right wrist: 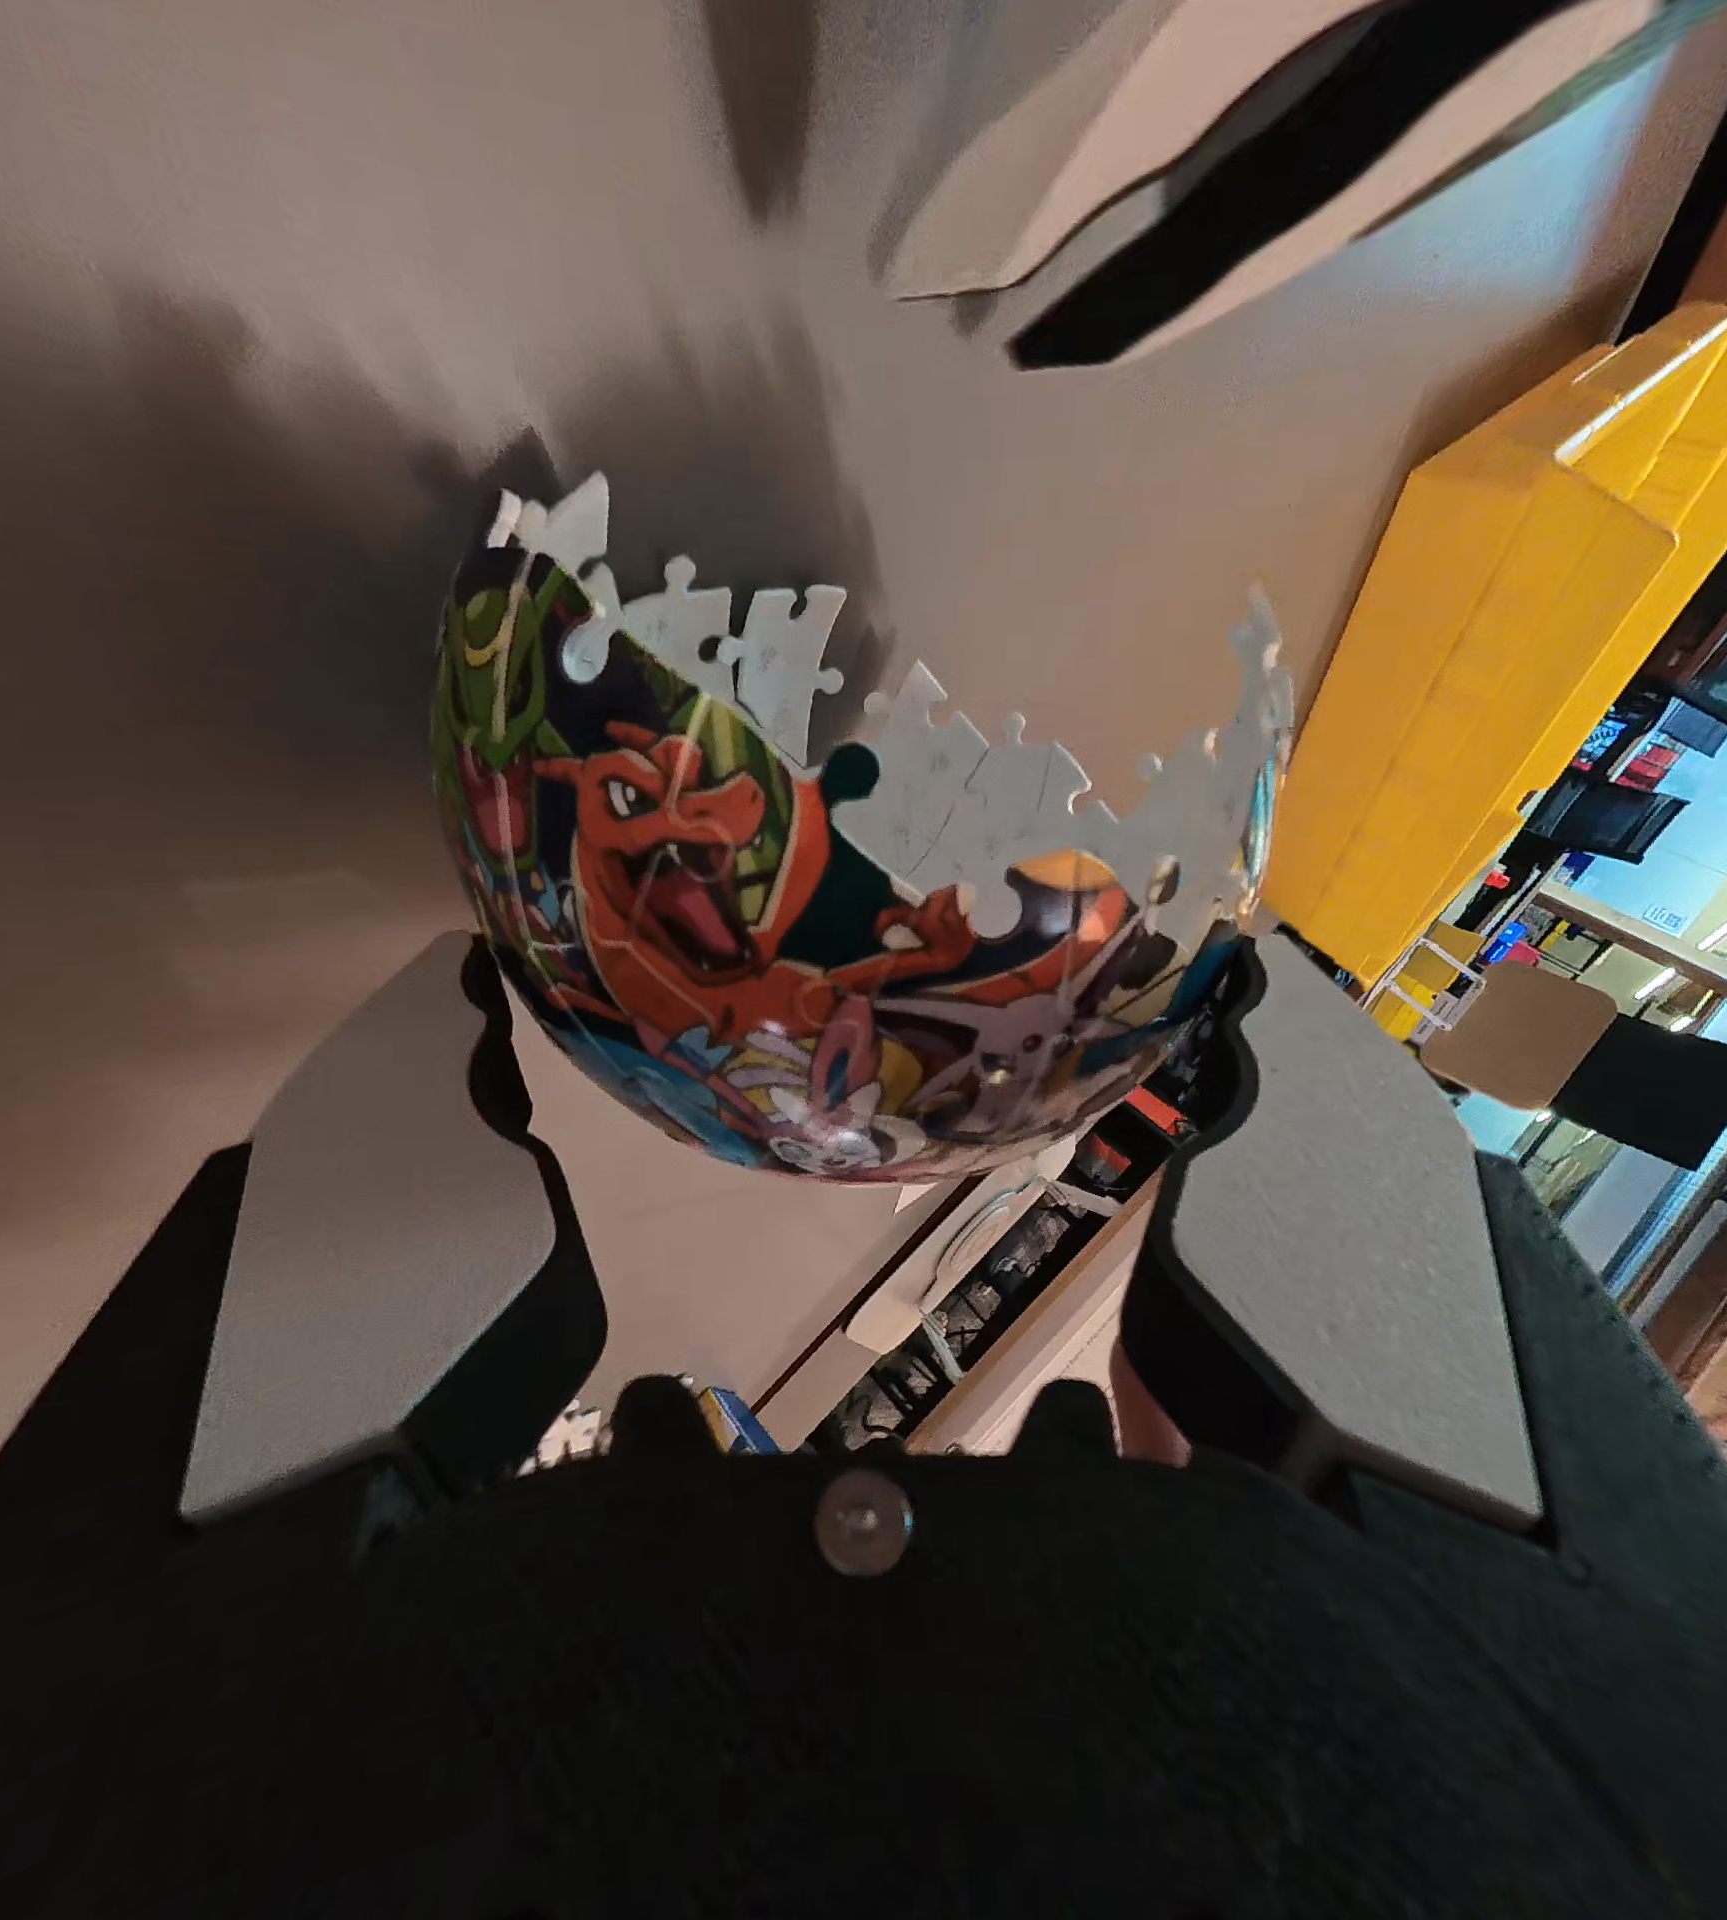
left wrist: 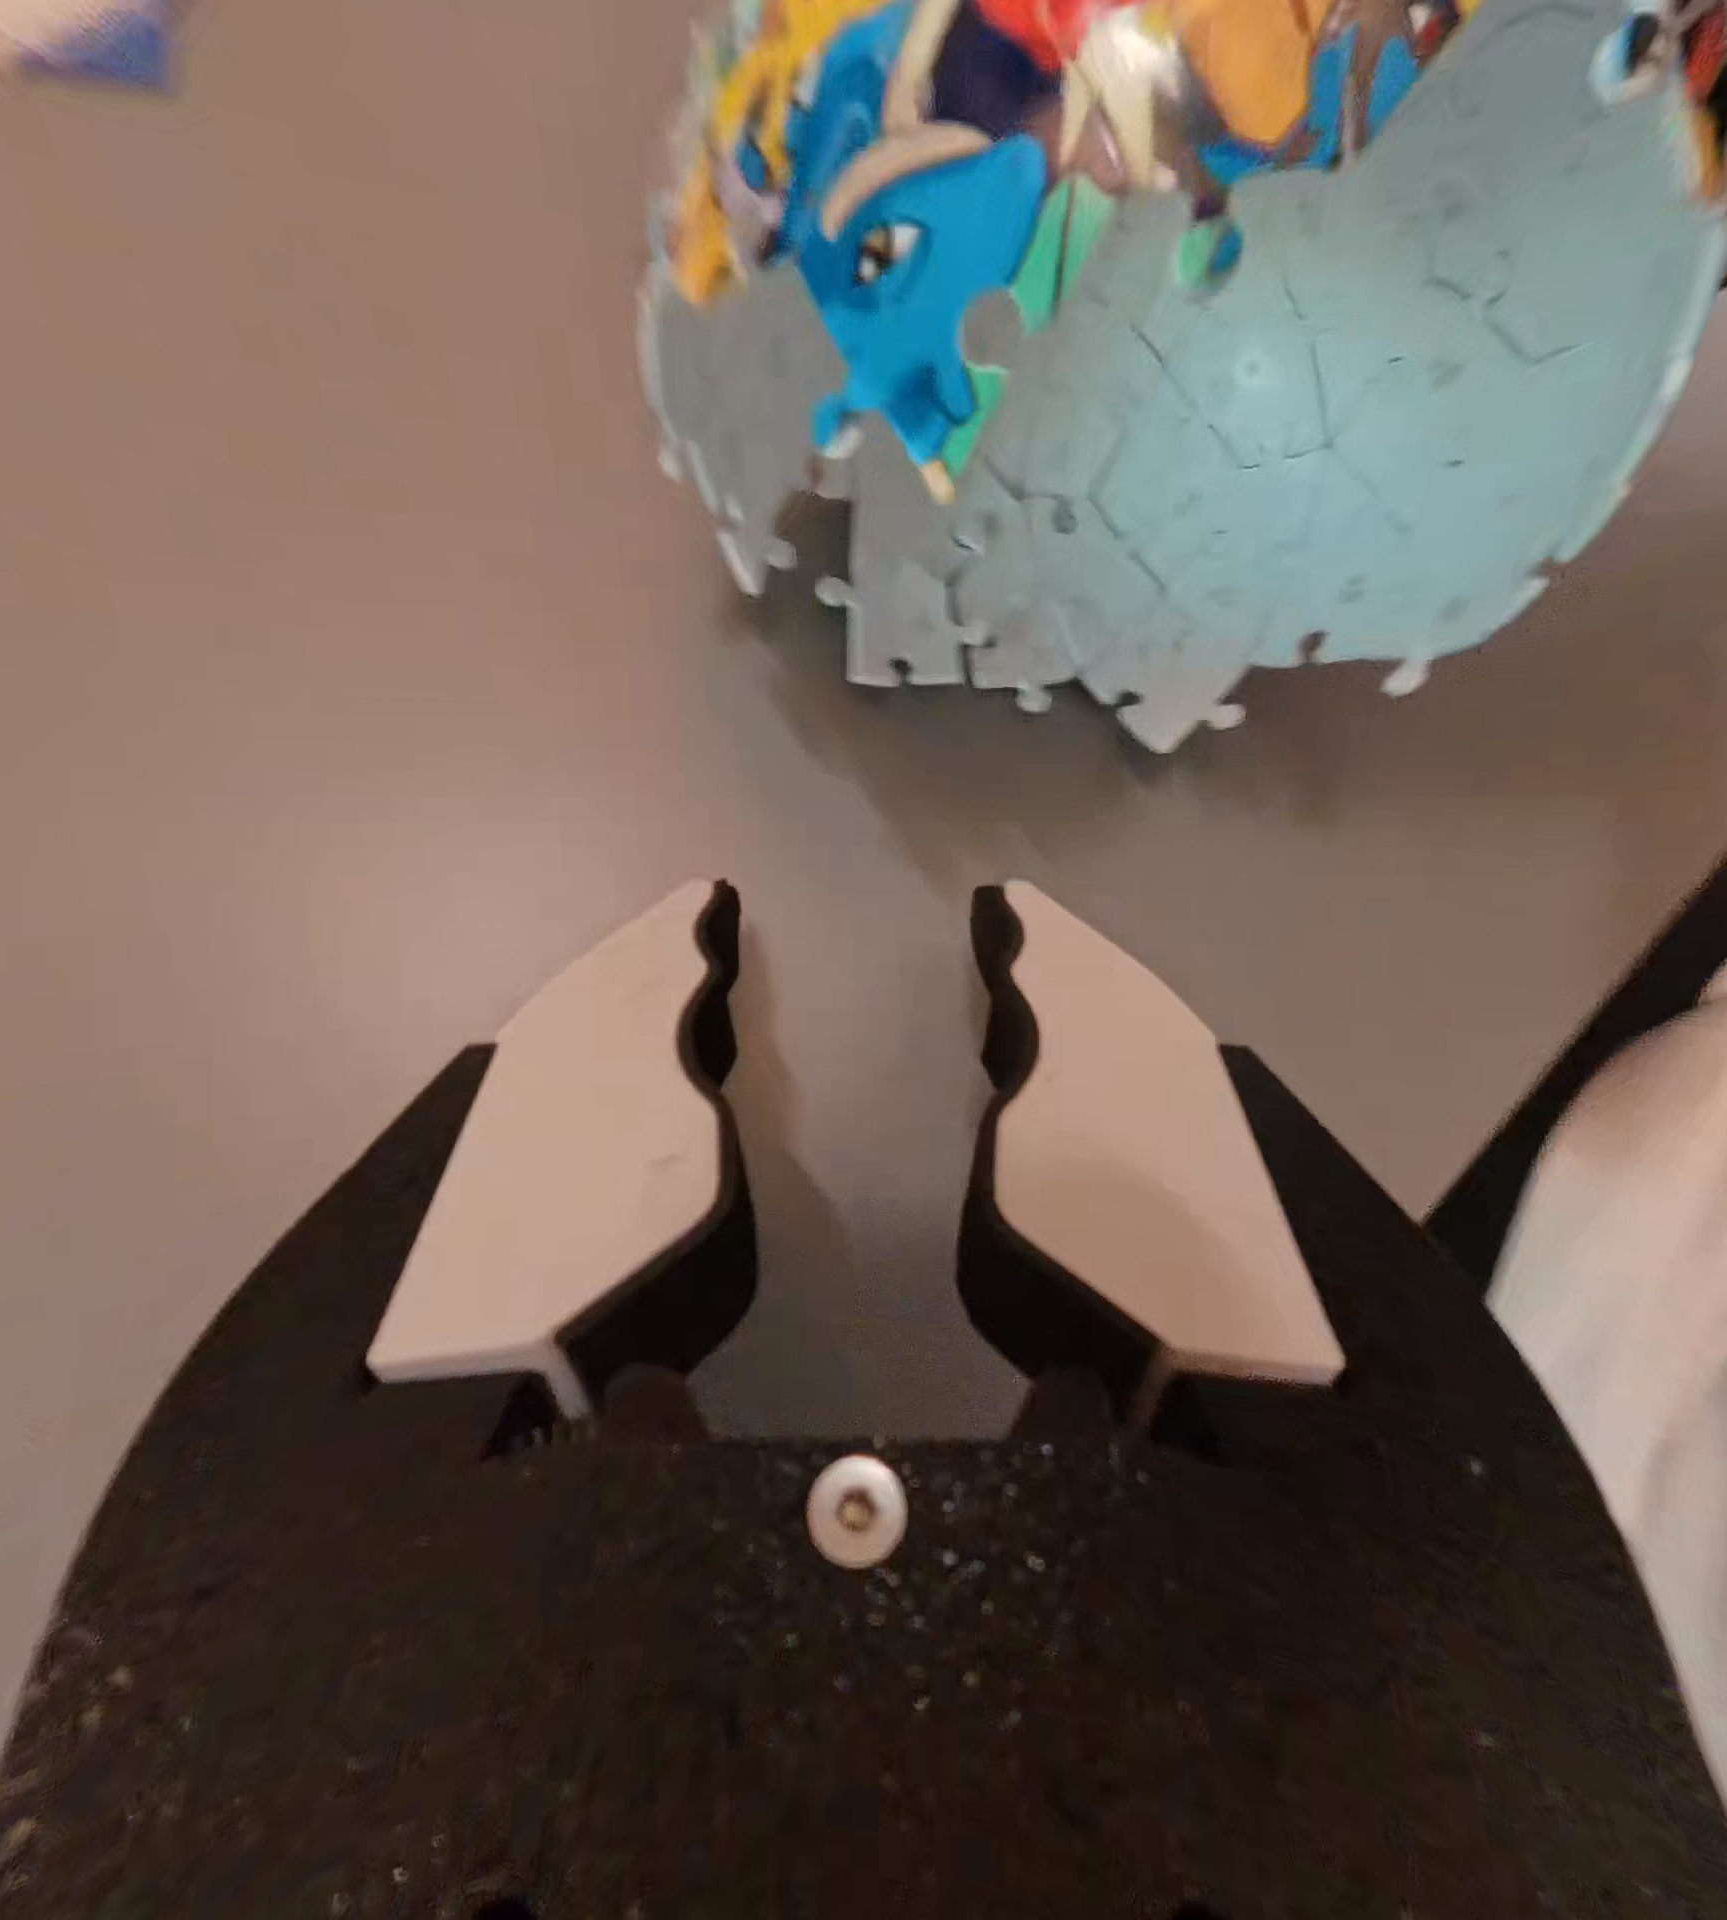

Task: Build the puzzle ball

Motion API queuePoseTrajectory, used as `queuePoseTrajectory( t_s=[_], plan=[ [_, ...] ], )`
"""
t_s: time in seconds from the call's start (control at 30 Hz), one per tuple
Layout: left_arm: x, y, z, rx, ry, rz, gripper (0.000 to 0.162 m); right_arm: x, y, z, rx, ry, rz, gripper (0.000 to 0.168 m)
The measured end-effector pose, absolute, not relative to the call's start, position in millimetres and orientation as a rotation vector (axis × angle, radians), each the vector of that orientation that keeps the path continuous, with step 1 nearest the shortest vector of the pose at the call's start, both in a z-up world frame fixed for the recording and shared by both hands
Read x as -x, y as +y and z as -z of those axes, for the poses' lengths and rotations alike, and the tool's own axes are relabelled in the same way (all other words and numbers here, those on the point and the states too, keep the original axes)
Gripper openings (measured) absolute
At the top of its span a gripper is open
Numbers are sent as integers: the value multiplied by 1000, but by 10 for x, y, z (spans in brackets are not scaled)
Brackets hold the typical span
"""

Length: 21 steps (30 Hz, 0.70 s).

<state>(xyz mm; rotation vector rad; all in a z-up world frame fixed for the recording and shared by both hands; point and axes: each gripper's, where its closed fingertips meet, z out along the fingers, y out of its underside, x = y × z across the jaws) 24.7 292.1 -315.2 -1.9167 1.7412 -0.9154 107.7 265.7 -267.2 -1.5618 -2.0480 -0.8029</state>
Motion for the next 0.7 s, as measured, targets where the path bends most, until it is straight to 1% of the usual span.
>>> queuePoseTrajectory(
  t_s=[0.07,0.1,0.17,0.23,0.33,0.43,0.57,0.6,0.7],
  plan=[
    [-335,2919,3202,1973,1624,954,40,-1034,2648,2672,1543,-2074,818,127],
    [-378,2982,3200,1994,1533,941,33,-1018,2645,2669,1534,-2086,831,127],
    [-445,3075,3165,2038,1382,949,33,-991,2639,2670,1526,-2104,846,127],
    [-478,3107,3175,2085,1331,939,39,-982,2636,2673,1531,-2104,842,127],
    [-517,3189,3216,2023,1396,795,63,-982,2630,2676,1539,-2090,829,127],
    [-600,3195,3259,2011,1453,752,75,-913,2610,2687,1535,-2083,782,127],
    [-716,3258,3285,2018,1445,701,83,-821,2596,2704,1540,-2058,715,128],
    [-730,3273,3297,2011,1451,673,81,-815,2596,2712,1545,-2047,700,128],
    [-769,3271,3304,2008,1456,655,83,-840,2601,2708,1559,-2014,693,128]
  ],
)
